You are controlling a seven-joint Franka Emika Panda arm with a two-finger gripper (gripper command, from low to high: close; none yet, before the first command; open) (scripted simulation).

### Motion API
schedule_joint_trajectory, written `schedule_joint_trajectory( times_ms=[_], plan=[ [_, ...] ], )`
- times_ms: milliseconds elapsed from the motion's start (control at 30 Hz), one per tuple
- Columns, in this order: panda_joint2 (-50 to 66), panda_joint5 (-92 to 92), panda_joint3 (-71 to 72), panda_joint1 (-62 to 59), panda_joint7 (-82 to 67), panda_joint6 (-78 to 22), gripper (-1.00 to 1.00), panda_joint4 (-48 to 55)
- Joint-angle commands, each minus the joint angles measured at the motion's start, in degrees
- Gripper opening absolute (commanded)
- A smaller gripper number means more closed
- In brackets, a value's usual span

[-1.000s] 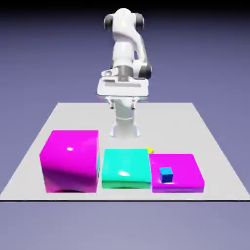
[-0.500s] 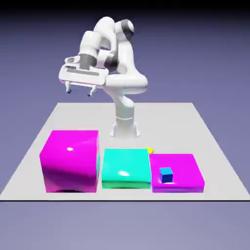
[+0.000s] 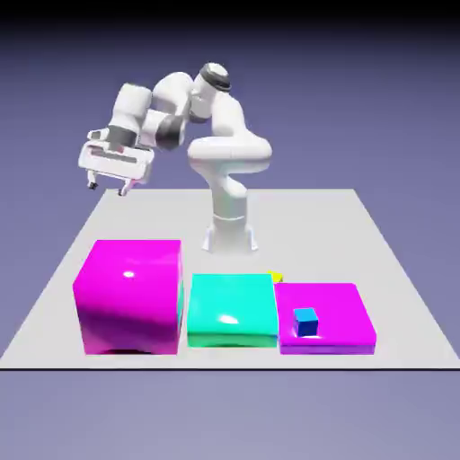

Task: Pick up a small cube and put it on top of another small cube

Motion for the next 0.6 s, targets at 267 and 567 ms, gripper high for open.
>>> schedule_joint_trajectory(
  times_ms=[267,567],
  plan=[
    [-11.63,-20.33,-18.69,0.36,4.02,-11.72,0.00,-0.11],
    [-22.04,-38.53,-35.42,0.68,7.61,-22.21,0.00,-0.21]
  ],
)
